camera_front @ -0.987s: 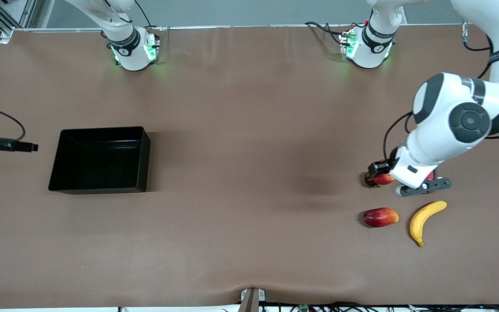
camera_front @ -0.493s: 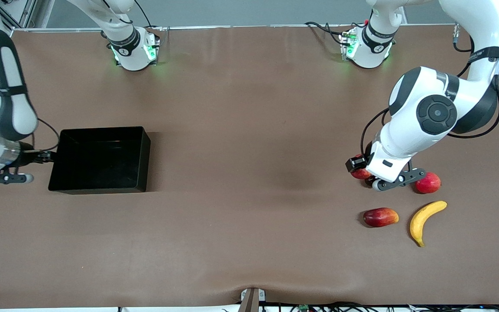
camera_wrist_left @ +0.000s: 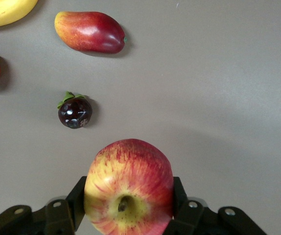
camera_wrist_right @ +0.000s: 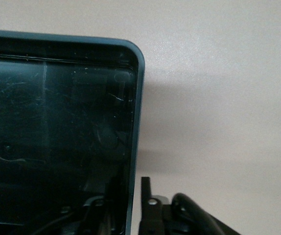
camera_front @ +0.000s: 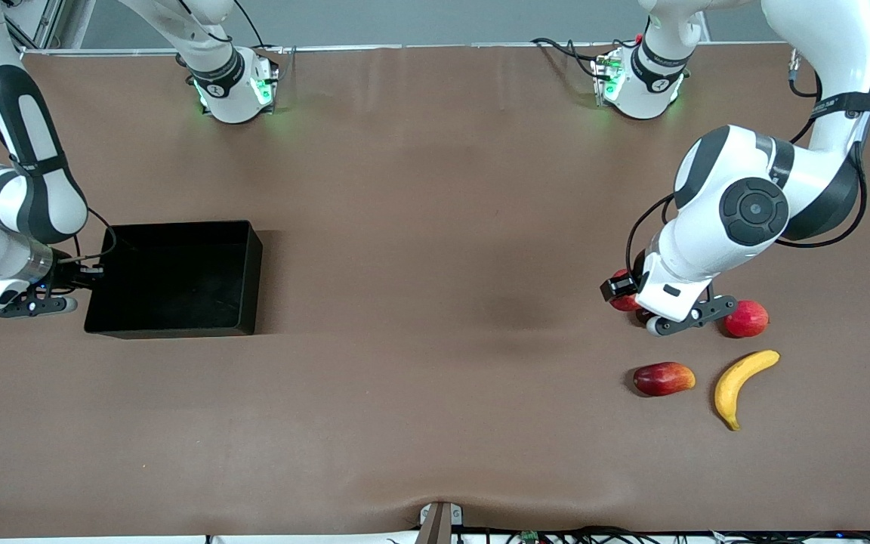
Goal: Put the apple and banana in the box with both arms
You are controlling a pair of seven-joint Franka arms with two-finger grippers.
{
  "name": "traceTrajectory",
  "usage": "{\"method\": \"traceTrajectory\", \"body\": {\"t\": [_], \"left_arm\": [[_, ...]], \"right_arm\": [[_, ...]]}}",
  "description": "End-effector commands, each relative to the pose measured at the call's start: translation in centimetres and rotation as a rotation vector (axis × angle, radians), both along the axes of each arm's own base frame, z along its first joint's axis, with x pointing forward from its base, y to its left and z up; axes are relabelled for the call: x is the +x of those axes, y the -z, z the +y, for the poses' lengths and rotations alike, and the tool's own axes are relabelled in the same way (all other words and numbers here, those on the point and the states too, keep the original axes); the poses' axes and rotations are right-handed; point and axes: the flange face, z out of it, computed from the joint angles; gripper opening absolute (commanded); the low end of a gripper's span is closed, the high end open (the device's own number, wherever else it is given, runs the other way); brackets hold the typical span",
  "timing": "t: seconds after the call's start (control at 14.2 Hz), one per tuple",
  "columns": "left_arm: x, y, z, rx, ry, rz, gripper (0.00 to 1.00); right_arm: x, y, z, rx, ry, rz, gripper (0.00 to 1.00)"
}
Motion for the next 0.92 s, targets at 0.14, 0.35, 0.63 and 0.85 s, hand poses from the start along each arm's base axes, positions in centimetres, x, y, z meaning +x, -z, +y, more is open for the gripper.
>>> {"method": "traceTrajectory", "body": {"t": [0.14, 0.35, 0.63, 0.85], "left_arm": [[-0.3, -0.4, -0.1, 0.026, -0.012, -0.004, 0.0], [-0.3, -0.4, -0.1, 0.025, -0.007, -0.004, 0.0], [-0.2, -0.5, 0.1, 0.025, 0.002, -0.004, 0.0], [-0.1, -0.4, 0.4, 0.028, -0.001, -0.001, 0.0]], "right_arm": [[0.1, -0.3, 0.7, 0.015, -0.018, 0.02, 0.0], [2.3, -4.5, 2.0, 0.034, 0.058, 0.113, 0.0], [5.1, -11.5, 8.4, 0.107, 0.078, 0.238, 0.0], [5.9, -12.2, 14.4, 0.127, 0.054, 0.24, 0.0]]}}
